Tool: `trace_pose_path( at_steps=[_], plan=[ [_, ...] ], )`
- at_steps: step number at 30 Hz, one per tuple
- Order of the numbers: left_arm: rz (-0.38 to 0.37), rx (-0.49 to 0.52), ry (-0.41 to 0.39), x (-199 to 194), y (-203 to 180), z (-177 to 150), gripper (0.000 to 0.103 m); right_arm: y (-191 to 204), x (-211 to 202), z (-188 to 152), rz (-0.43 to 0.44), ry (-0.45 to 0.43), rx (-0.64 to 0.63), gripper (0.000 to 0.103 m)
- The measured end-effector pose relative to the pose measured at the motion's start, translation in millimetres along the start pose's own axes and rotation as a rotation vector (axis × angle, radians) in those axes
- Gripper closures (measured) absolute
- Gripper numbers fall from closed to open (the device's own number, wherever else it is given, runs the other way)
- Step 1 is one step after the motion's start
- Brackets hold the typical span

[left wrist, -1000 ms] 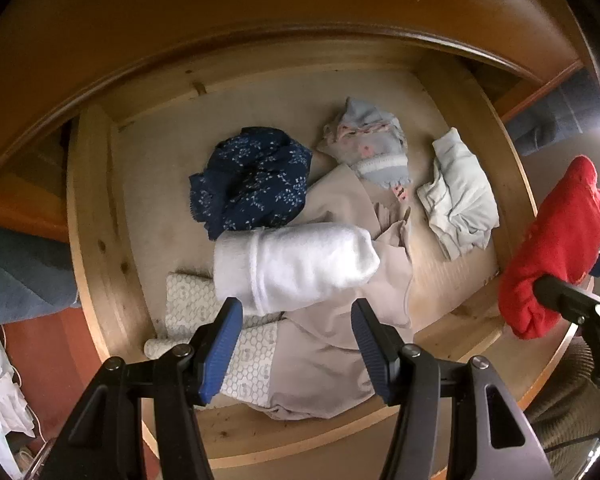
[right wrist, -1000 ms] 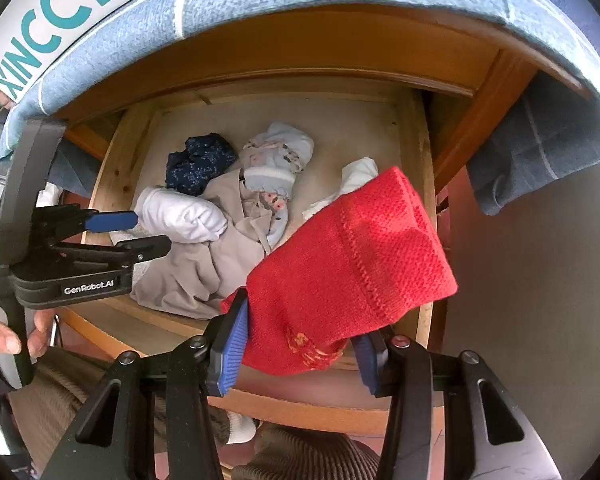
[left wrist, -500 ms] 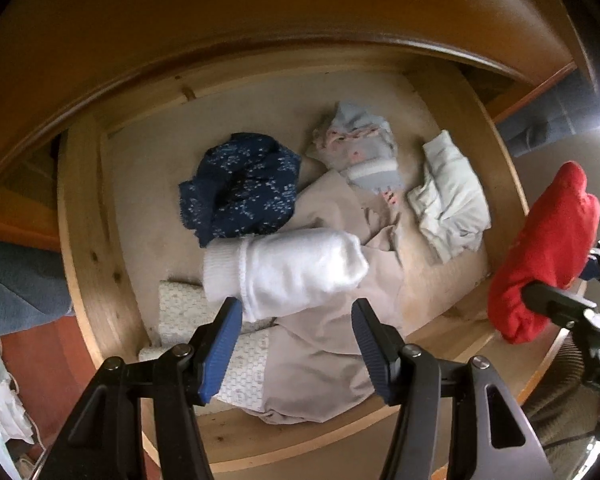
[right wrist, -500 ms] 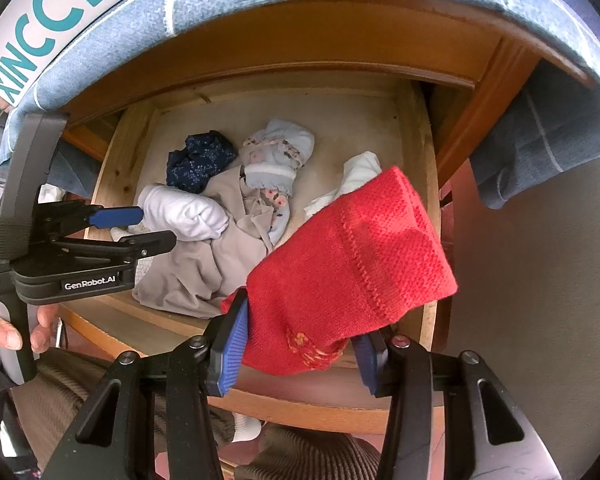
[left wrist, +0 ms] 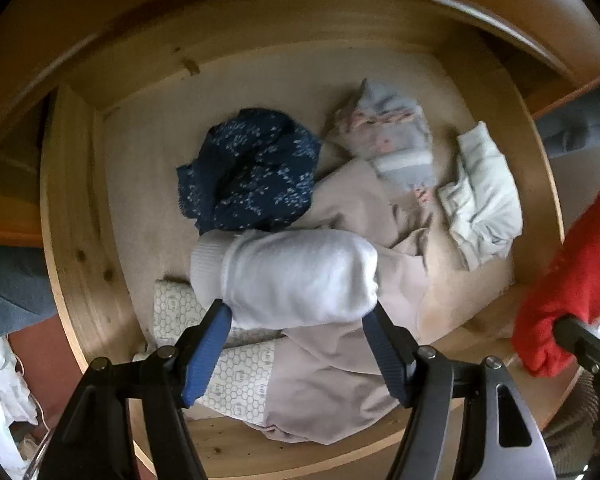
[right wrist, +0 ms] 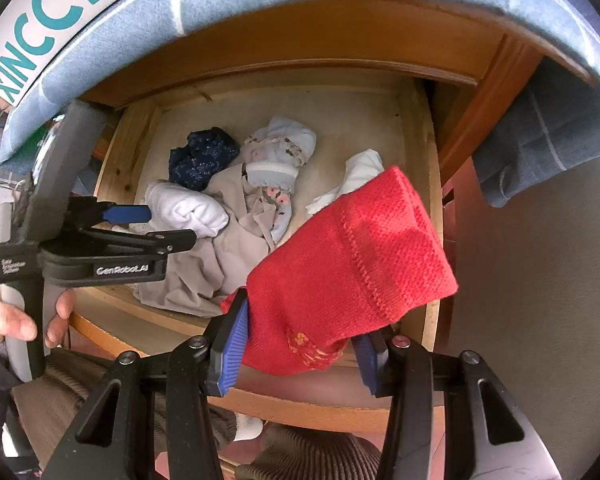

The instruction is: Take underwear out of drawer

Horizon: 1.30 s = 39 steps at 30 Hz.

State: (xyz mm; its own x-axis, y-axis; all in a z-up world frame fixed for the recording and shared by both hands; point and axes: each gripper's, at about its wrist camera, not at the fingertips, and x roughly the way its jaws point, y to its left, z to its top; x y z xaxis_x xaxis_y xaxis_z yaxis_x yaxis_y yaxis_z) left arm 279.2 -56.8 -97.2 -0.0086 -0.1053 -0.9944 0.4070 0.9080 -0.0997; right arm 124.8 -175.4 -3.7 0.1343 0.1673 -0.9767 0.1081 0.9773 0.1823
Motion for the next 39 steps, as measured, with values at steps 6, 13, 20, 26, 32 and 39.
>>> trace_pose_path(
  at_steps=[6,13,20,26,32,39],
  plan=[
    [0.001,-0.041,0.016,7,6,-1,0.054,0,0,0,0.007,-0.001,0.0,0.059],
    [-0.014,-0.071,0.03,6,10,-12,0.075,0,-1,0,0.012,-0.001,-0.004,0.059],
    [-0.041,-0.135,0.026,-5,17,-35,0.101,0,-2,-1,0.018,-0.005,-0.004,0.059],
    [-0.031,-0.137,0.004,-19,13,-52,0.101,0,-2,-2,0.027,-0.006,-0.007,0.058],
    [0.001,-0.151,-0.004,-29,15,-64,0.101,-1,-3,-2,0.032,-0.005,-0.01,0.058],
    [0.042,-0.143,0.04,-22,22,-75,0.101,-1,-4,-2,0.04,-0.005,-0.013,0.058]
  ],
)
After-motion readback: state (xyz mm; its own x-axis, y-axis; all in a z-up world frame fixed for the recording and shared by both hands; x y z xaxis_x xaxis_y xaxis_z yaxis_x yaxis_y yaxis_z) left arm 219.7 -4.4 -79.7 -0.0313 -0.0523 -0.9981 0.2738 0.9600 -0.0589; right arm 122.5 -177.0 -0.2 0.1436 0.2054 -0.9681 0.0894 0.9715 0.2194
